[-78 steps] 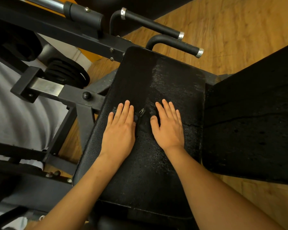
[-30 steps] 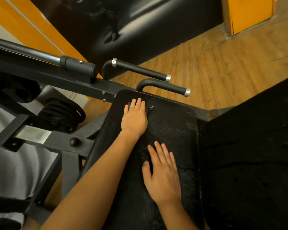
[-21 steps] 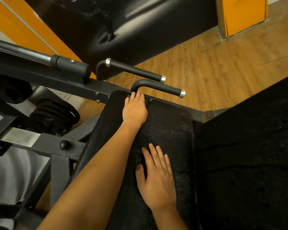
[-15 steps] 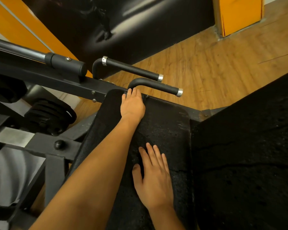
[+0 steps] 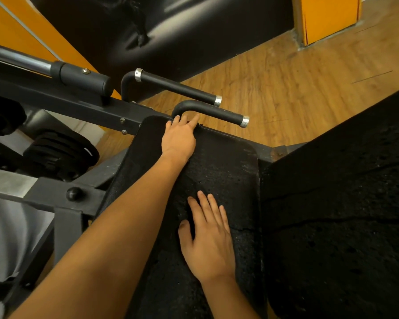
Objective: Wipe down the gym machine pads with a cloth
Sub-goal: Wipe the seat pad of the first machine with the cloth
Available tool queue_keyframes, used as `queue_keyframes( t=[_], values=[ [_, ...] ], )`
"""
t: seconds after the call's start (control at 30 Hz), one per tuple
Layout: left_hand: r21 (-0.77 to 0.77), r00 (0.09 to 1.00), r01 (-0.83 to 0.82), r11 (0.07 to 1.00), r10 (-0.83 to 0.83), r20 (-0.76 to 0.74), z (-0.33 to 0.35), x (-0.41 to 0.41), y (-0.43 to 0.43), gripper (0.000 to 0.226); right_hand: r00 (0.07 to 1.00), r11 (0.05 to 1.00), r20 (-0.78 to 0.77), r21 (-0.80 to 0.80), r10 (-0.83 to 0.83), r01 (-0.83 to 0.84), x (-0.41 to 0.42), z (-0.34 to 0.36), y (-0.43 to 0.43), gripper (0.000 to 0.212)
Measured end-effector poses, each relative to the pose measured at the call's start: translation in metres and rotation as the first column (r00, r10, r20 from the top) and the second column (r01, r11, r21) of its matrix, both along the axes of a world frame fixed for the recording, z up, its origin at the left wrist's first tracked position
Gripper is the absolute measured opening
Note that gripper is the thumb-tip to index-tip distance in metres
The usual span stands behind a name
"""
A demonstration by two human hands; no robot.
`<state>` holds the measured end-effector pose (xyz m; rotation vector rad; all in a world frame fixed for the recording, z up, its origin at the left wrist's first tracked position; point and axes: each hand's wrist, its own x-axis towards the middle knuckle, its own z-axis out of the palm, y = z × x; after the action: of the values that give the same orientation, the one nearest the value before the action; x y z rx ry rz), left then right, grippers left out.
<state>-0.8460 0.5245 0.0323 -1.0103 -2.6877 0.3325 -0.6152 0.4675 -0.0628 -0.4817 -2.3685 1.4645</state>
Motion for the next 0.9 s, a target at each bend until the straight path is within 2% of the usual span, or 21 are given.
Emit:
queue_keyframes(
  t=[0.2, 0.4, 0.7, 0.9],
  values=[
    [-0.155, 1.000, -0.007, 0.988, 0.009, 0.015, 0.004, -0.001, -0.013, 0.056, 1.000, 1.000, -0.005, 0.011, -0.010, 0.010, 0.000, 0.000, -0.001, 0.065],
    [-0.165, 0.998, -0.047, 0.985, 0.040, -0.048, -0.006, 0.024, -0.034, 0.058, 0.999, 0.999, -0.024, 0.010, -0.038, 0.038, -0.001, 0.000, -0.003, 0.064],
    [-0.182, 0.997, -0.072, 0.981, 0.071, -0.008, -0.001, 0.016, -0.016, 0.061, 1.000, 1.000, -0.015, 0.026, -0.017, 0.017, 0.000, 0.001, 0.000, 0.068],
    [-0.159, 0.998, -0.056, 0.986, 0.056, -0.007, 0.000, 0.042, -0.041, 0.063, 0.999, 0.999, -0.025, 0.022, -0.035, 0.036, -0.001, -0.003, -0.003, 0.063]
  ],
)
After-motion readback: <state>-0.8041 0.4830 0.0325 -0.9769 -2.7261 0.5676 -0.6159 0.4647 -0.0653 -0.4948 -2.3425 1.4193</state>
